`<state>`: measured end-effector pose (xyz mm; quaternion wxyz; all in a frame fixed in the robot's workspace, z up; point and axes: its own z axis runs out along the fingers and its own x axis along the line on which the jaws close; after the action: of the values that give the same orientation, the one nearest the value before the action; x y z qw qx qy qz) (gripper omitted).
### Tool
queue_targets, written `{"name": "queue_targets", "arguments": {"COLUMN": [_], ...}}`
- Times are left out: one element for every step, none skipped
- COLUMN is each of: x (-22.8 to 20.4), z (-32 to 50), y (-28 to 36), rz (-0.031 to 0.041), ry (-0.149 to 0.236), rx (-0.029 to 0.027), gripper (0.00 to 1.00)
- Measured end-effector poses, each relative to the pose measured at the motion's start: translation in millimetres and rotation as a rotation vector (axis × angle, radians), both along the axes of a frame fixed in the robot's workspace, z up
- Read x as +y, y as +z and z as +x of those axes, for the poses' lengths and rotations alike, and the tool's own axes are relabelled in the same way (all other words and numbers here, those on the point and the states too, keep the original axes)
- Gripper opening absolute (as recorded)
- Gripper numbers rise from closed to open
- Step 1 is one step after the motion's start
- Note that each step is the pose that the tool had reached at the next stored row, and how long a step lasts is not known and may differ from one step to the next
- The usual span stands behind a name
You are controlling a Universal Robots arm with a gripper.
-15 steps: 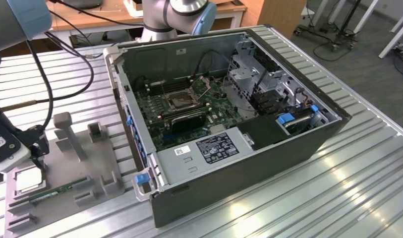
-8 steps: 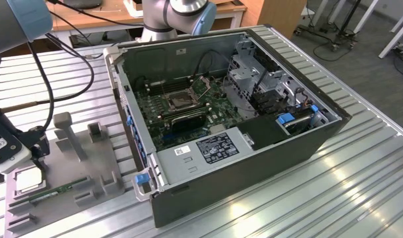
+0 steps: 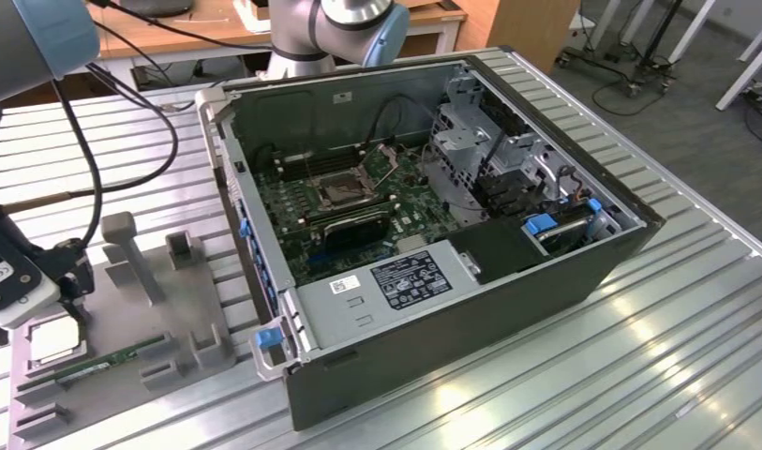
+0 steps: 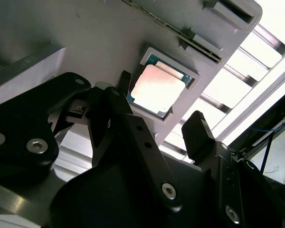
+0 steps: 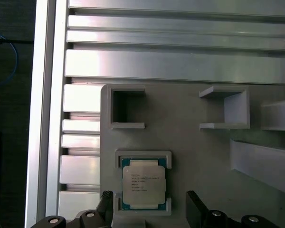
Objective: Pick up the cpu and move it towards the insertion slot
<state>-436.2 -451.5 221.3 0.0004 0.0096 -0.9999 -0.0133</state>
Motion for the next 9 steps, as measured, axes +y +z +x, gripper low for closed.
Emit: {"name": "queue_targets", "arguments": {"x": [0.0, 0.0, 0.0, 0.0, 0.0, 0.0, 0.0, 0.0, 0.0], "z": [0.0, 0.0, 0.0, 0.0, 0.0, 0.0, 0.0, 0.0, 0.0], "y": [-0.5, -1.0, -1.7, -2.9, -4.3, -5.7, -7.2, -8.7, -10.3], "rz": [0.0001, 0.0001, 0.0000, -0.0001, -0.0001, -0.0001, 0.0000, -0.0001, 0.0000], "ry": [0.000, 0.000, 0.000, 0.000, 0.000, 0.000, 0.000, 0.000, 0.000], "rx": [-0.0002, -0.0002, 0.0000, 0.0001, 0.0001, 0.0001, 0.0001, 0.0001, 0.0001], "gripper": [0.71, 0.71, 0.71, 0.71, 0.71, 0.71, 0.71, 0.71, 0.71]}}
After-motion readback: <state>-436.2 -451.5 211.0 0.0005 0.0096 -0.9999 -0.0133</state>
